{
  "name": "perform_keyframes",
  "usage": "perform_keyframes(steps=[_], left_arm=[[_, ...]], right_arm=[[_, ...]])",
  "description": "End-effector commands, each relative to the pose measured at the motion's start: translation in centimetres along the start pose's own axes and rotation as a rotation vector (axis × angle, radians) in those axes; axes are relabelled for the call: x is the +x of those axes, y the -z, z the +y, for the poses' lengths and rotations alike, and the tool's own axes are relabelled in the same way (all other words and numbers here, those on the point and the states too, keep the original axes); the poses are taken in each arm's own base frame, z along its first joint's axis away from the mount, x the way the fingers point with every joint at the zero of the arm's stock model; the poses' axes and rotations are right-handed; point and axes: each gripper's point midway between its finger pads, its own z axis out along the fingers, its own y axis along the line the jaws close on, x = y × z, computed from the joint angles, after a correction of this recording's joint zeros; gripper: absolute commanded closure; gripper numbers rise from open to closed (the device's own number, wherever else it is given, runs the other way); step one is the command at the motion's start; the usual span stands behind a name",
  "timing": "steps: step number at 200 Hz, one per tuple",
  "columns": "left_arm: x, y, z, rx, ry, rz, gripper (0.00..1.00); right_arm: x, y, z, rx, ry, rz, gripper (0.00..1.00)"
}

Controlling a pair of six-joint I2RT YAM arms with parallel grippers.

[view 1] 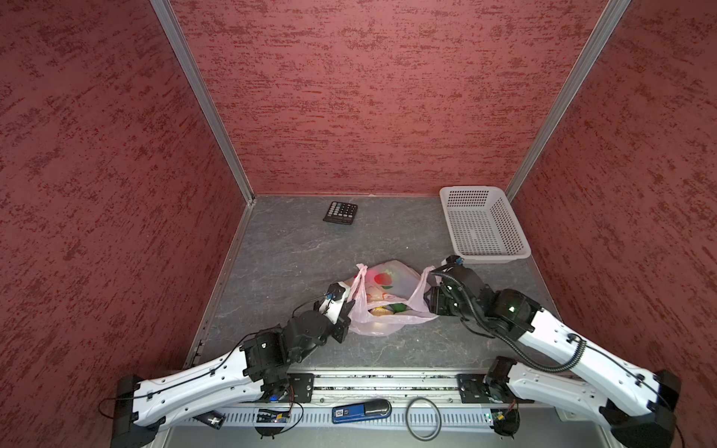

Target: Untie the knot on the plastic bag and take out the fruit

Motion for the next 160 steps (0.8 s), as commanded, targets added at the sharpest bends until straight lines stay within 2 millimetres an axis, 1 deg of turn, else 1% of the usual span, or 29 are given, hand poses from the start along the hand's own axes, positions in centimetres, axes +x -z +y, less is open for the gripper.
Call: perform_keyframes(steps=[1,20,34,46,57,75,101,115,121,130,149,160], left_arm=[[-0.6,-0.1,0.0,-0.003,-0.01,-0.034,1.0],[-0.8,-0.1,0.0,-0.006,-0.012,-0.039,1.0],[-1.1,0.0,0.0,-0.006,-0.015,-0.048,1.0],[-1.3,0.1,0.0,-0.005,-0.02,-0.052,1.0],[-1.5,0.2,0.0,-0.003,-0.022,-0.056,1.0],[-1.6,0.4,-0.1,0.005,-0.028,-0.06,1.0],[-1.6,0.5,-0.2,0.011,-0.031,-0.06,1.0],[-1.7,0.6,-0.2,0.014,-0.03,-0.064,1.0],[-1.7,0.7,-0.1,0.013,-0.029,-0.065,1.0],[-1.8,0.8,0.0,0.01,-0.026,-0.069,1.0],[-2.0,0.9,0.1,0.006,-0.018,-0.081,1.0],[-2.0,1.0,0.2,0.007,-0.014,-0.084,1.0]], right_arm=[[0.0,2.9,-0.2,0.012,0.077,0.031,0.36],[-1.2,4.8,2.0,-0.062,0.136,0.026,0.34],[-1.9,5.8,3.8,-0.109,0.196,0.022,0.33],[-2.9,6.7,5.0,-0.127,0.252,0.0,0.32],[-4.0,7.1,5.9,-0.13,0.306,-0.023,0.29],[-5.5,6.8,7.7,-0.124,0.424,-0.038,0.24],[-8.2,5.8,10.2,-0.086,0.593,-0.069,0.11],[-8.8,4.7,11.7,-0.094,0.677,-0.062,0.04],[-8.7,3.9,12.1,-0.095,0.72,-0.044,0.02],[-8.2,2.6,12.4,-0.093,0.769,-0.017,0.02],[-6.3,-0.5,12.2,-0.102,0.845,0.059,0.02],[-5.0,-1.9,12.1,-0.124,0.864,0.096,0.02]])
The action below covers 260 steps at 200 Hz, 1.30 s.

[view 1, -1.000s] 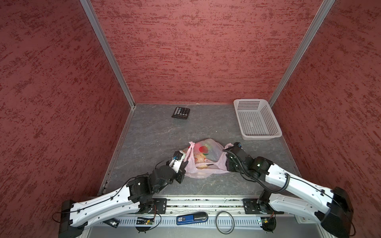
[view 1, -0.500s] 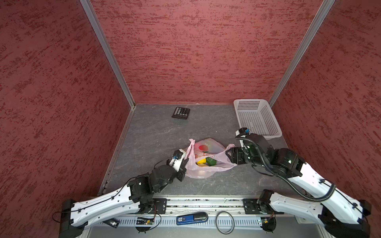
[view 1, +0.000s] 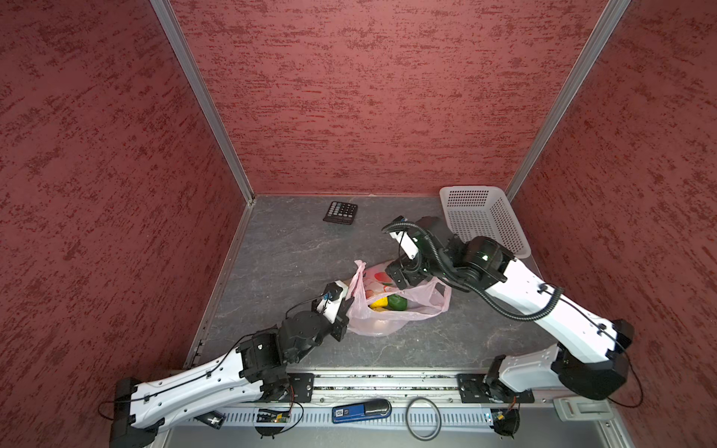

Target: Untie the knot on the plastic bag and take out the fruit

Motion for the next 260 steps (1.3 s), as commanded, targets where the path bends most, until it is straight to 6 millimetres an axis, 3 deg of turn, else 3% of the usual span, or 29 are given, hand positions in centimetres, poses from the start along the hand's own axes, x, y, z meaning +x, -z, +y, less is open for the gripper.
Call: perform_keyframes(steps=[1,52,62,89,108,117,123,137,139,161,209,232,260], left_arm=[[-0.6,0.3,0.1,0.002,0.007,-0.024,1.0],[-0.5,0.3,-0.1,0.009,0.016,-0.028,1.0],[-0.5,0.2,-0.1,0.008,0.014,-0.031,1.0],[-0.4,0.2,-0.2,0.016,0.012,-0.031,1.0],[-0.3,0.2,-0.2,0.018,0.019,-0.03,1.0],[-0.3,0.3,-0.2,0.02,0.023,-0.03,1.0],[-0.3,0.3,-0.2,0.02,0.026,-0.032,1.0],[-0.4,0.4,-0.2,0.025,0.028,-0.038,1.0],[-0.4,0.4,-0.2,0.025,0.026,-0.038,1.0],[-0.6,0.3,-0.5,0.036,0.011,-0.045,1.0],[-1.4,-0.3,-0.5,0.016,-0.048,-0.04,1.0],[-2.0,-0.6,-0.2,0.004,-0.056,-0.037,1.0],[-2.0,-1.4,-0.1,-0.004,-0.08,0.007,0.96]], right_arm=[[1.8,-2.5,1.5,-0.067,0.143,0.057,0.02],[4.1,-6.1,3.0,-0.143,0.179,0.074,0.02],[4.8,-7.6,3.3,-0.147,0.19,0.109,0.02],[5.0,-9.9,3.5,-0.14,0.207,0.111,0.02],[4.8,-12.0,3.3,-0.112,0.205,0.1,0.09],[4.9,-13.0,2.8,-0.081,0.2,0.097,0.25],[5.0,-13.4,2.2,-0.049,0.189,0.094,0.5],[4.8,-14.0,1.1,-0.024,0.136,0.084,0.96],[4.8,-14.0,0.8,-0.018,0.124,0.083,1.0],[4.2,-12.9,-3.1,0.093,-0.006,0.038,1.0],[5.4,-7.7,-12.0,0.344,-0.243,-0.002,1.0],[6.9,-5.8,-14.8,0.412,-0.338,0.007,1.0],[8.3,-4.3,-16.8,0.467,-0.426,0.015,1.0]])
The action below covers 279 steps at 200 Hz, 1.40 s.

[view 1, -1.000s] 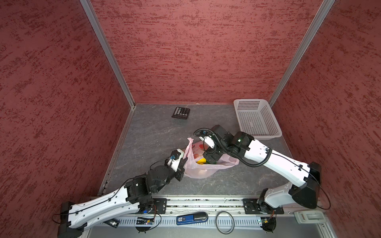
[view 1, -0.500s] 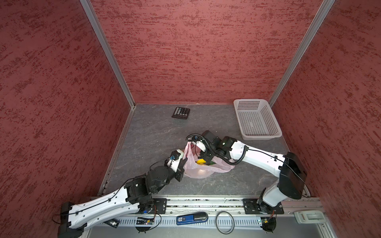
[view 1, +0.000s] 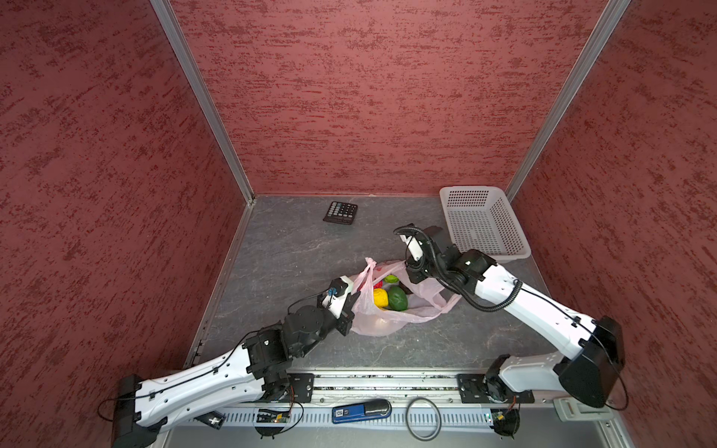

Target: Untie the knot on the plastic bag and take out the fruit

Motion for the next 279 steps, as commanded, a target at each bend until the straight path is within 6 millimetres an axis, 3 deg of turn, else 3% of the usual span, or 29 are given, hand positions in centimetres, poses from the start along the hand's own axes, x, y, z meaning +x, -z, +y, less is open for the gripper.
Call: perform_keyframes(steps=[1,11,39,54,110,174,190,210,227,243,259,279], left_arm=[[0.5,0.0,0.8,-0.031,-0.051,0.06,0.96],[0.5,-0.2,0.8,-0.037,-0.054,0.075,0.87],[0.1,-0.5,1.3,-0.075,-0.004,0.098,0.22],[-0.2,-0.5,1.9,-0.122,0.066,0.114,0.0],[-2.8,-2.4,0.6,-0.083,0.192,0.078,0.01],[-0.7,-6.8,-2.8,0.114,0.272,0.222,0.01],[0.9,-8.0,-2.2,0.058,0.265,0.283,0.0],[4.2,-9.1,0.5,-0.125,0.233,0.418,0.0],[6.1,-9.1,3.4,-0.298,0.198,0.497,0.19],[6.8,-8.5,5.8,-0.4,0.218,0.516,0.58],[7.4,-7.7,8.1,-0.48,0.258,0.522,0.83],[7.7,-6.3,10.7,-0.587,0.292,0.517,0.97]], right_arm=[[1.5,1.7,-9.9,0.382,-0.182,0.018,1.0],[1.6,1.8,-10.1,0.38,-0.198,0.02,1.0],[0.8,2.1,-9.6,0.347,-0.23,0.006,1.0],[0.1,2.3,-9.4,0.333,-0.238,-0.001,1.0],[-1.8,2.8,-7.9,0.242,-0.259,-0.051,1.0],[-2.0,2.6,-7.4,0.212,-0.264,-0.056,1.0],[-2.1,2.7,-7.4,0.209,-0.264,-0.061,1.0],[-2.3,2.9,-7.4,0.207,-0.263,-0.07,1.0],[-2.3,3.1,-7.4,0.211,-0.258,-0.075,1.0],[-2.2,3.3,-7.5,0.215,-0.254,-0.077,1.0],[-1.9,3.1,-7.6,0.217,-0.246,-0.072,1.0],[-1.5,2.8,-8.0,0.231,-0.244,-0.064,1.0]])
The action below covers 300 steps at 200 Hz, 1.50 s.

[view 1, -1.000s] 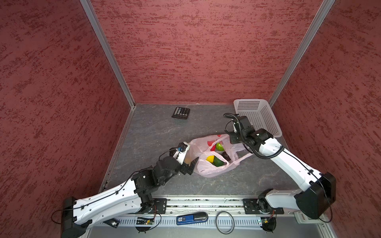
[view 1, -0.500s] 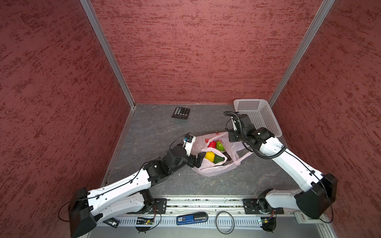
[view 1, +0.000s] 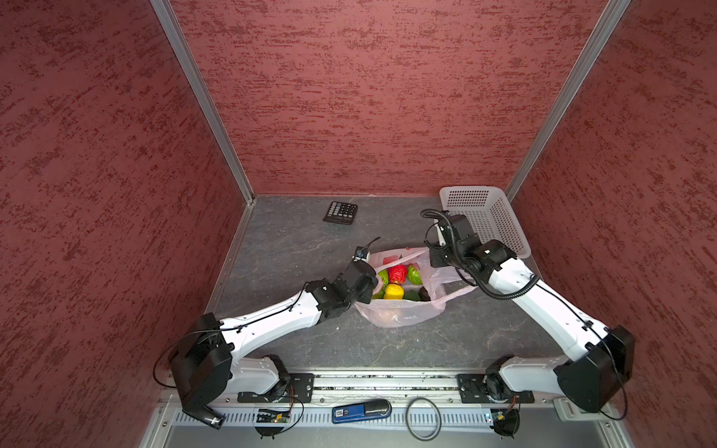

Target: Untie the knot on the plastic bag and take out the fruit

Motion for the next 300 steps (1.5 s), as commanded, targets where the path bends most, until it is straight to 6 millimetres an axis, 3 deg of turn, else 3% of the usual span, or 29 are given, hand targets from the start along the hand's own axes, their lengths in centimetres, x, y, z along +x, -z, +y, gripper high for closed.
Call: perform_keyframes(steps=[1,13,29,74,103,109,127,149,187,230,252,300], left_arm=[[0.3,0.5,4.7,-0.172,0.068,-0.001,0.98],[0.1,0.8,5.5,-0.192,0.088,-0.013,1.0],[0.1,1.0,5.2,-0.162,0.094,-0.024,1.0],[0.0,2.4,1.1,-0.041,0.106,-0.062,1.0],[-0.4,3.6,0.1,-0.032,0.133,-0.104,1.0],[-0.5,3.9,-0.1,-0.028,0.136,-0.114,1.0],[-0.8,4.4,-0.3,-0.019,0.149,-0.138,1.0],[-0.9,4.8,-0.3,-0.015,0.156,-0.156,1.0],[-0.7,4.6,-0.2,-0.02,0.171,-0.164,1.0],[-0.8,4.7,-0.6,-0.003,0.197,-0.169,1.0],[-0.6,4.8,-0.6,0.004,0.21,-0.169,1.0],[0.0,5.0,-0.3,0.01,0.258,-0.166,1.0]], right_arm=[[-0.9,0.8,-0.3,-0.003,-0.009,-0.046,1.0],[-0.8,0.7,-0.5,0.0,-0.009,-0.047,1.0],[-0.7,0.3,-0.5,-0.004,-0.008,-0.046,1.0],[-1.2,-0.2,1.5,-0.098,0.045,-0.015,1.0],[-1.6,2.2,3.4,-0.218,0.063,0.019,0.45],[-1.5,2.6,3.7,-0.238,0.064,0.027,0.38],[-1.5,4.6,4.5,-0.287,0.068,0.035,0.21],[-2.1,7.4,5.6,-0.337,0.074,0.013,0.12],[-2.4,11.1,9.2,-0.439,0.107,0.007,0.06],[0.0,11.5,13.8,-0.562,0.042,0.048,0.07],[2.4,9.7,14.8,-0.548,0.007,0.089,0.08],[7.1,4.0,13.3,-0.353,-0.01,0.098,0.18]])
